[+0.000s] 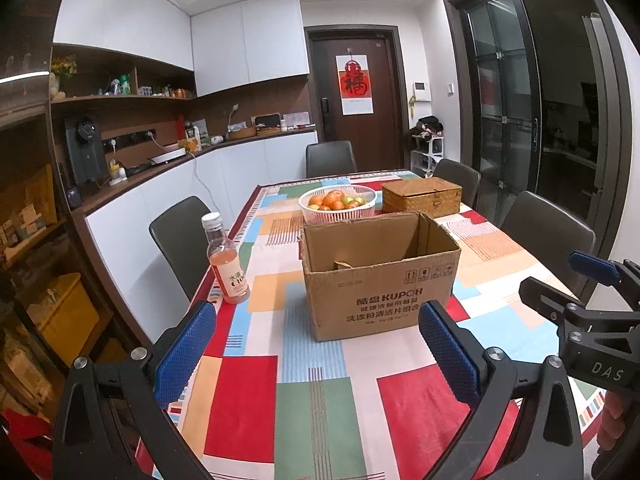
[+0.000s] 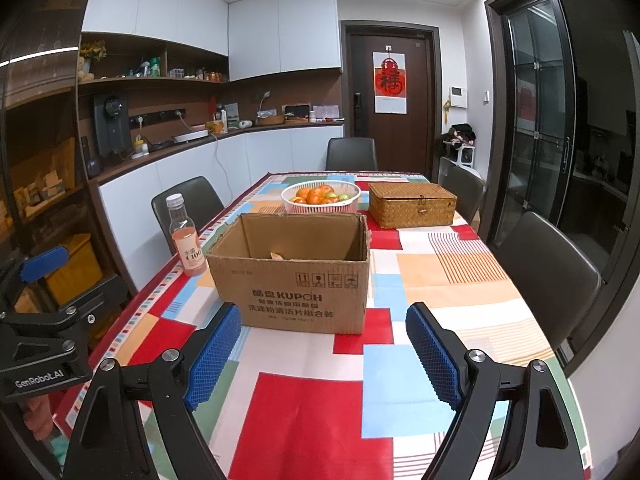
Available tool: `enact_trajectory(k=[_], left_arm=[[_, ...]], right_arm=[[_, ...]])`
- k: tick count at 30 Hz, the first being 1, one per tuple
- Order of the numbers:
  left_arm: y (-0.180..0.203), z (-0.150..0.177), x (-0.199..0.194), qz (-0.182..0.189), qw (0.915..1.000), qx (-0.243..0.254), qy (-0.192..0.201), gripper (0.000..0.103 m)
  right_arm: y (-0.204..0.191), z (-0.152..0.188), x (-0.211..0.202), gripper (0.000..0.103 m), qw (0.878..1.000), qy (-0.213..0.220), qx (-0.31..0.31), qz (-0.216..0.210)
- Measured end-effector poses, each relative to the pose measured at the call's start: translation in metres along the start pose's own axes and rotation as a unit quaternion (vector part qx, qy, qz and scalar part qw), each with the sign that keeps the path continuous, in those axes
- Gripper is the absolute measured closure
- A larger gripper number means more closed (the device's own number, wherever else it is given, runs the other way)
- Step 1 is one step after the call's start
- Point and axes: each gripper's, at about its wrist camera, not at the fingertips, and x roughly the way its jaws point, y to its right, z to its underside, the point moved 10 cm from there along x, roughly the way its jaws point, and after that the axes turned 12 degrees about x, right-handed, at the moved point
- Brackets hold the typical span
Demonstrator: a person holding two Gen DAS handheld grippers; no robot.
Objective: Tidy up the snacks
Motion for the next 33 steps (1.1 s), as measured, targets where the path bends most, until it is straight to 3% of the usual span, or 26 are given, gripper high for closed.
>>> enact_trajectory(k=[33], left_arm=[[-0.0044, 0.0004, 0.0002, -0.005, 0.9999, -0.007, -0.006, 0.000]], right_arm=[[0.0015, 0.0009, 0.0015, 0.018, 1.000, -0.004, -0.003, 0.003]])
